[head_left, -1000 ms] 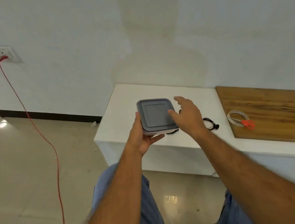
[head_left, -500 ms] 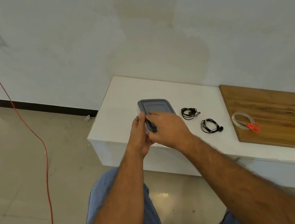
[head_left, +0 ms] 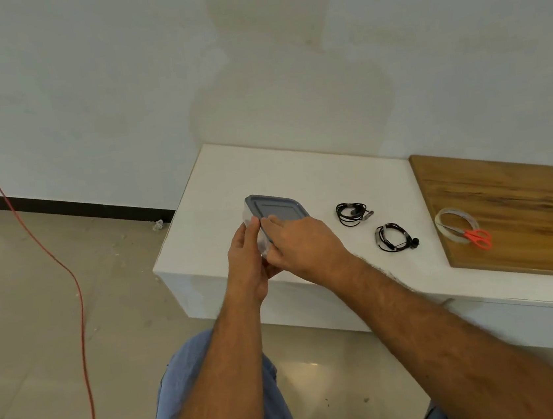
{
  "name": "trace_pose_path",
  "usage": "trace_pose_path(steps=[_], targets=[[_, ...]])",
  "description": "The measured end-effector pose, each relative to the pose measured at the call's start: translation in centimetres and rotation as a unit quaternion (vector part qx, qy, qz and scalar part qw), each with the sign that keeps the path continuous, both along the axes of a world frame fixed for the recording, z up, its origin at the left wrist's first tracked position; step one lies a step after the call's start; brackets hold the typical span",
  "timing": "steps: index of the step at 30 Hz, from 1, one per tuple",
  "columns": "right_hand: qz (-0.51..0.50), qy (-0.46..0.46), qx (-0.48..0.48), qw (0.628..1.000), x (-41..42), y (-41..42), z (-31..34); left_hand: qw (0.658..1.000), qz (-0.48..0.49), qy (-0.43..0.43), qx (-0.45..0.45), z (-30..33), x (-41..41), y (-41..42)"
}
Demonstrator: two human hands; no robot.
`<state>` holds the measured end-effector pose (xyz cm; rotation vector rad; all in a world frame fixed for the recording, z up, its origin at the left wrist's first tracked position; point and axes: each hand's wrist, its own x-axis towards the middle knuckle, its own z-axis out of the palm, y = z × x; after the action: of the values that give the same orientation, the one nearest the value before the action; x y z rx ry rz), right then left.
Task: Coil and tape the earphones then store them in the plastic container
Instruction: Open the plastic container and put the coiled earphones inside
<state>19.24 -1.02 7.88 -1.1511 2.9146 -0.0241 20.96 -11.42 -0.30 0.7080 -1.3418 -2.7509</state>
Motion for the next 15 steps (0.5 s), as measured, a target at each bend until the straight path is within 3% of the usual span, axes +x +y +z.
trace_pose_path(steps=[6,10,15], targets=[[0.0,-0.009,-0.033,0.999,-0.5,0.8,0.4,0.999,-0.037,0.02,0.01,1.1,0.4,-0.5],[0.009,0.006,-0.115,0.993,-1.5,1.8,1.1,0.994,-0.092,0.057,0.023,2.0,0.7,-0.4],[0.003,-0.018,-0.201,0.979,-1.8,2.4,0.5,0.995,-0.06,0.064,0.051,2.4,0.6,-0.3]])
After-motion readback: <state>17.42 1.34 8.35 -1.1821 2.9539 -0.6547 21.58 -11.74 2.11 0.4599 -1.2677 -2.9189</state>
